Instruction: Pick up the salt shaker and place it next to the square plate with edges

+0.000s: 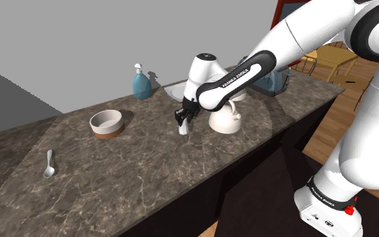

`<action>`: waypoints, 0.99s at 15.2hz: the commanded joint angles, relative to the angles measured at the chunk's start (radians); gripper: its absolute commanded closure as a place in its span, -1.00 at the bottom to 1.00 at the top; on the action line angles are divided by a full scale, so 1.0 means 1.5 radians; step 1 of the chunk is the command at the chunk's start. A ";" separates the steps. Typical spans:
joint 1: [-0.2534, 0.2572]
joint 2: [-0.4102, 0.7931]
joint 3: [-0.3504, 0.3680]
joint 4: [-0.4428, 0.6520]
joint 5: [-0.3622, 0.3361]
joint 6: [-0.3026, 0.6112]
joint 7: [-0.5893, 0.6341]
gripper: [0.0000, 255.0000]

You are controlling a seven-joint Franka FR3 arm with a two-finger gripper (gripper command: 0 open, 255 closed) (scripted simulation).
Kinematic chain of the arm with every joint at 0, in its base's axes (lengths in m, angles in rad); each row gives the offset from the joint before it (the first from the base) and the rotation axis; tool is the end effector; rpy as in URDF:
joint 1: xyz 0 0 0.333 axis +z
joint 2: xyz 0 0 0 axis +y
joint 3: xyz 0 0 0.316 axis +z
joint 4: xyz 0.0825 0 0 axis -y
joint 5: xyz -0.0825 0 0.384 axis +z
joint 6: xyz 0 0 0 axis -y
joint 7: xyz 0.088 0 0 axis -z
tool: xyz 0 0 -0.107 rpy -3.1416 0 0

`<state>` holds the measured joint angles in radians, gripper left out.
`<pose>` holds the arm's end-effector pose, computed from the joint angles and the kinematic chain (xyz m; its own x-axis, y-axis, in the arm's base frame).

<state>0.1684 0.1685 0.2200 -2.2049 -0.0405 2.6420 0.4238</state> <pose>0.5312 0.2166 0.3344 0.9698 -0.0249 0.2425 0.0042 -0.9929 -0.1186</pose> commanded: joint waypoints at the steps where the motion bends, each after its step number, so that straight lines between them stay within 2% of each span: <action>1: -0.001 -0.013 0.002 0.005 0.005 -0.018 -0.003 1.00; 15: -0.005 -0.084 0.006 0.055 0.033 -0.137 -0.021 1.00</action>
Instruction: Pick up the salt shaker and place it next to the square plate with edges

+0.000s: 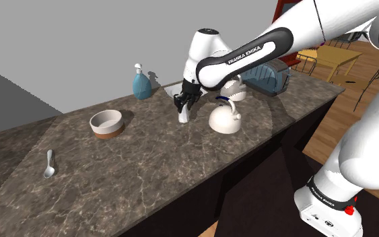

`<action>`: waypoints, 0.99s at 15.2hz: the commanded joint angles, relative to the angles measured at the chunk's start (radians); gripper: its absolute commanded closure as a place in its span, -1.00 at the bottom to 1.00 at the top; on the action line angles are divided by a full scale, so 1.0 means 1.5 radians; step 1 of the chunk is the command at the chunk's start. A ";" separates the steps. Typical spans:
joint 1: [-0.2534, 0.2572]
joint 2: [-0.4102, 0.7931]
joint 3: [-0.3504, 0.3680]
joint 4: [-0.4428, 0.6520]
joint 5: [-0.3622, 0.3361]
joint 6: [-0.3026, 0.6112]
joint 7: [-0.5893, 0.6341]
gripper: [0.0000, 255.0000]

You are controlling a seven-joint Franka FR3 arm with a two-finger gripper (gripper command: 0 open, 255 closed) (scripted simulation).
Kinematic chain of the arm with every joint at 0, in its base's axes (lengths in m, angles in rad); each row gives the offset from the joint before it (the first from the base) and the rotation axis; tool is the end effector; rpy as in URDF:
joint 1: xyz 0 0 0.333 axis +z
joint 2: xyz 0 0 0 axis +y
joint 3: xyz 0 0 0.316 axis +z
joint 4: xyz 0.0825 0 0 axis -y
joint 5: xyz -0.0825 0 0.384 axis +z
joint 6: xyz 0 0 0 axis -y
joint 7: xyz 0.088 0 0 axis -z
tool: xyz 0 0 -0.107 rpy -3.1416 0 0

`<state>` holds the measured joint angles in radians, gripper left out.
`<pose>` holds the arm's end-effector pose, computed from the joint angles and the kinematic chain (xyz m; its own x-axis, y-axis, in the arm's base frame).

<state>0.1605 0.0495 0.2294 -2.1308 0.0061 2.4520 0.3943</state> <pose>0.5309 0.2170 0.4136 0.9698 -0.0247 0.2426 0.0043 -0.9929 -0.1185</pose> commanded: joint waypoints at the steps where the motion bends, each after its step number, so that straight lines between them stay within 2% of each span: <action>1: 0.000 -0.009 0.000 0.010 0.003 -0.019 -0.002 1.00; 7: -0.035 0.051 -0.029 0.089 0.014 -0.041 -0.074 1.00; 15: -0.090 0.172 -0.061 0.260 0.028 -0.097 -0.173 1.00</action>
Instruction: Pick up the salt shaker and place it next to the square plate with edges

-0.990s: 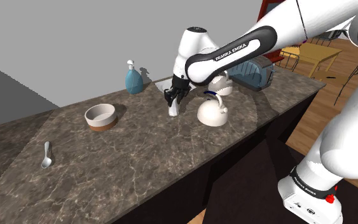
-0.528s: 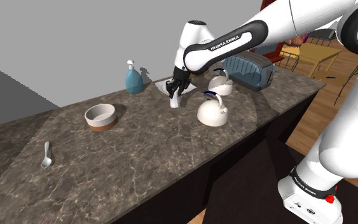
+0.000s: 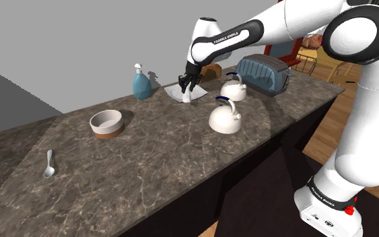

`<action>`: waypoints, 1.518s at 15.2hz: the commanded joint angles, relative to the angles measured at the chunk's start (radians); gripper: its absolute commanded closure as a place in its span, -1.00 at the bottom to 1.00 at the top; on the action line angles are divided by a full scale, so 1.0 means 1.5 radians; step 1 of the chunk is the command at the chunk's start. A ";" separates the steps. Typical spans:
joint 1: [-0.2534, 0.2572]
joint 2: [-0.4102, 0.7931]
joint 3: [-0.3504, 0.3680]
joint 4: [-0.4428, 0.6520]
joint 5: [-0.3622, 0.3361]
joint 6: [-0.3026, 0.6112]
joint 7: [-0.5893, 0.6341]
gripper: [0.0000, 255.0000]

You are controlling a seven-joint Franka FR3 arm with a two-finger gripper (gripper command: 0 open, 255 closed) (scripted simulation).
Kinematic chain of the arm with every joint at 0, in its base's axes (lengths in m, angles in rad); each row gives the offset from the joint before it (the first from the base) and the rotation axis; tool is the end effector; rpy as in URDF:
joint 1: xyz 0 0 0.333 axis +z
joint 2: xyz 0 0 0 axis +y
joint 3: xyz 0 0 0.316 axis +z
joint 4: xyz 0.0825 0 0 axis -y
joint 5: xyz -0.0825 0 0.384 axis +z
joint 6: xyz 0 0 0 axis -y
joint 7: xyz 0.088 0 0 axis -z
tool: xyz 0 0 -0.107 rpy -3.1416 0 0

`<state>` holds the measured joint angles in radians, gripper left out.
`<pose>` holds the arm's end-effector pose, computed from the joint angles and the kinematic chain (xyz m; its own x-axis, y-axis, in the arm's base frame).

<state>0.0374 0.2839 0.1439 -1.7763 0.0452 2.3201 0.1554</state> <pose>0.6481 0.1120 0.4266 0.9699 -0.0258 0.2421 0.0032 -0.9929 -0.1189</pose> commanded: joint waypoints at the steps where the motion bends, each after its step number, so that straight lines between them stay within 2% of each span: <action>1: -0.015 0.033 -0.007 0.050 0.004 -0.018 -0.025 1.00; 8: -0.057 0.178 -0.023 0.275 0.010 -0.105 -0.089 1.00; 11: -0.073 0.260 -0.028 0.411 0.010 -0.162 -0.111 1.00; 13: -0.081 0.334 -0.031 0.537 0.009 -0.215 -0.124 1.00; 23: -0.083 0.341 -0.030 0.460 0.011 -0.131 -0.132 1.00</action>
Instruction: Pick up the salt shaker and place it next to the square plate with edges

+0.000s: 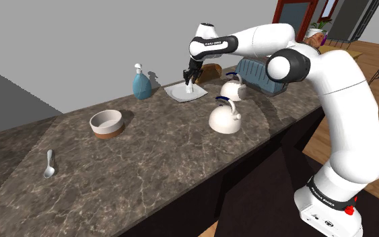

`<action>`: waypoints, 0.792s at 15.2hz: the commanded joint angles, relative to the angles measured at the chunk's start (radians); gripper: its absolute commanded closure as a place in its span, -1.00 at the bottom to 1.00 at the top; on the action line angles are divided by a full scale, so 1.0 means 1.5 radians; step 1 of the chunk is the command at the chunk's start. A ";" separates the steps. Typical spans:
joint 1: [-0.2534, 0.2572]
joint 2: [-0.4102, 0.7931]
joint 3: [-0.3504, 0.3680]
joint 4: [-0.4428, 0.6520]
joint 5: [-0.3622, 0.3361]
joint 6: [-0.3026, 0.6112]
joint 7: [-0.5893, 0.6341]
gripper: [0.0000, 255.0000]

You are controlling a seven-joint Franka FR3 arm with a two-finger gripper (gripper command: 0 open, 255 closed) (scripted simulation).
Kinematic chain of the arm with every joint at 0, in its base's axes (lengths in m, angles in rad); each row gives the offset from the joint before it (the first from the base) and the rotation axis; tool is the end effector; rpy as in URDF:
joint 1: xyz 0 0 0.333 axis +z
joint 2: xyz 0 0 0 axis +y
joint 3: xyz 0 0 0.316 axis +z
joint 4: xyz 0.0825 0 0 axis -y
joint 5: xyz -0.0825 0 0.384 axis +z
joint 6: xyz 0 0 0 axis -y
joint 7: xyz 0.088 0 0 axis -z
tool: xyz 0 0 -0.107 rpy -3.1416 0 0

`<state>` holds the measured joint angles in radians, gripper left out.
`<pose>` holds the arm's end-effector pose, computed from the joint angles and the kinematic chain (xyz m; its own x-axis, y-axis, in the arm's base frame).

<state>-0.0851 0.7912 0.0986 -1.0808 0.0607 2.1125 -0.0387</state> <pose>0.7847 -0.0128 0.3804 0.9701 -0.0248 0.2416 0.0041 -0.9930 -0.1184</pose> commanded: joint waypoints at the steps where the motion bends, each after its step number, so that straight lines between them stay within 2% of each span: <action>1: -0.002 0.005 0.000 -0.009 0.001 0.015 -0.003 1.00; 12: -0.002 0.037 0.000 -0.053 0.002 0.090 -0.011 1.00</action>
<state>-0.0884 0.8422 0.0989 -1.1563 0.0638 2.2380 -0.0544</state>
